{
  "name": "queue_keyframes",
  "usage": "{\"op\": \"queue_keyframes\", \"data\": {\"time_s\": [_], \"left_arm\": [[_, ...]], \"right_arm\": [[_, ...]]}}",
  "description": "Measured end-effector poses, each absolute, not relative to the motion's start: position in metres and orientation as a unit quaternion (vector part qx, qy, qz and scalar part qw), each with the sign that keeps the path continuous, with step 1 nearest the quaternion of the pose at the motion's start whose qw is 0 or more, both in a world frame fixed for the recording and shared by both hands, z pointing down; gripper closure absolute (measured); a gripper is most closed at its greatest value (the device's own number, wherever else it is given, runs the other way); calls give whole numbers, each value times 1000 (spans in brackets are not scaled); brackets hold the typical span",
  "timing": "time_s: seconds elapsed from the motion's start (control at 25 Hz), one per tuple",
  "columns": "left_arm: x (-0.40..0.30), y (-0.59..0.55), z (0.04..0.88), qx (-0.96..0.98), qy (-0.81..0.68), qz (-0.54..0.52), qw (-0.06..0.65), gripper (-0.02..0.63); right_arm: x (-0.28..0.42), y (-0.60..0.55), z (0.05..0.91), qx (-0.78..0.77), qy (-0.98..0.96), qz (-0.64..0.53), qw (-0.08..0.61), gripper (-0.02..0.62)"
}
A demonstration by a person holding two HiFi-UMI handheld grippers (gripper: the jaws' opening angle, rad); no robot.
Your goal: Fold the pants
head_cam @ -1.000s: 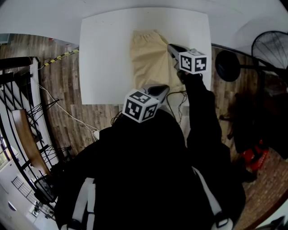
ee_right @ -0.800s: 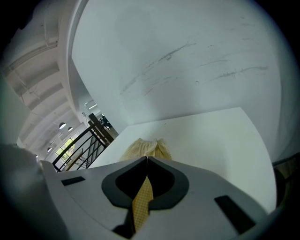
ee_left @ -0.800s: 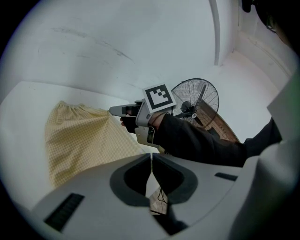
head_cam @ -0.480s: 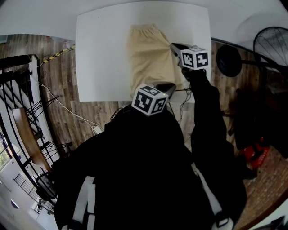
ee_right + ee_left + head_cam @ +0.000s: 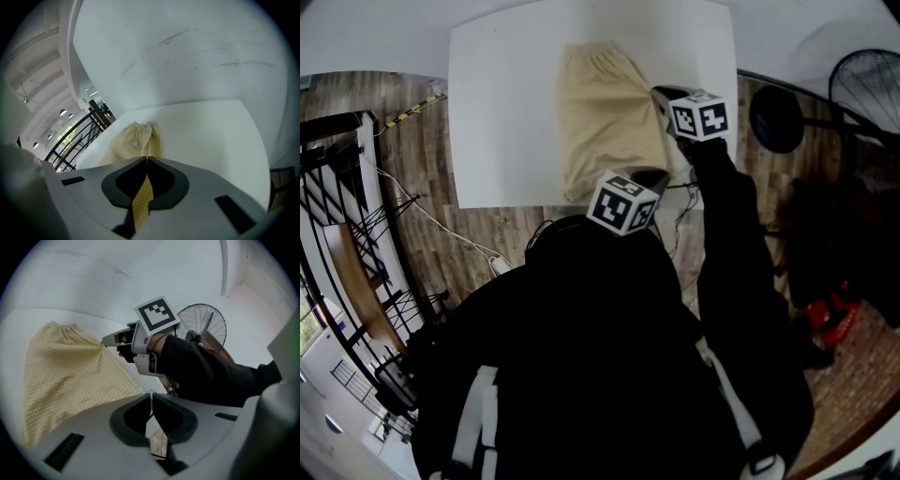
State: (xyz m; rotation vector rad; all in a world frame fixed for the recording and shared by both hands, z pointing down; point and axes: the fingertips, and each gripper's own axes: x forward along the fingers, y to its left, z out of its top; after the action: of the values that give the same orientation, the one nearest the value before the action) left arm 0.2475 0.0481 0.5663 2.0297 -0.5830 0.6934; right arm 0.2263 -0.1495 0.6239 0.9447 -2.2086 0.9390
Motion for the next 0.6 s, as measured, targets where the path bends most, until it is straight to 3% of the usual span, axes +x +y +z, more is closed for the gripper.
{"op": "queue_keyframes", "data": {"time_s": [0.24, 0.44, 0.6], "left_arm": [[253, 53, 582, 815, -232, 290, 444, 592], [263, 60, 586, 815, -215, 279, 460, 589], [263, 64, 581, 825, -205, 274, 450, 537]], "right_arm": [[232, -145, 632, 355, -817, 355, 285, 586], [244, -142, 626, 369, -811, 384, 243, 581], [257, -141, 617, 382, -807, 389, 226, 512]]}}
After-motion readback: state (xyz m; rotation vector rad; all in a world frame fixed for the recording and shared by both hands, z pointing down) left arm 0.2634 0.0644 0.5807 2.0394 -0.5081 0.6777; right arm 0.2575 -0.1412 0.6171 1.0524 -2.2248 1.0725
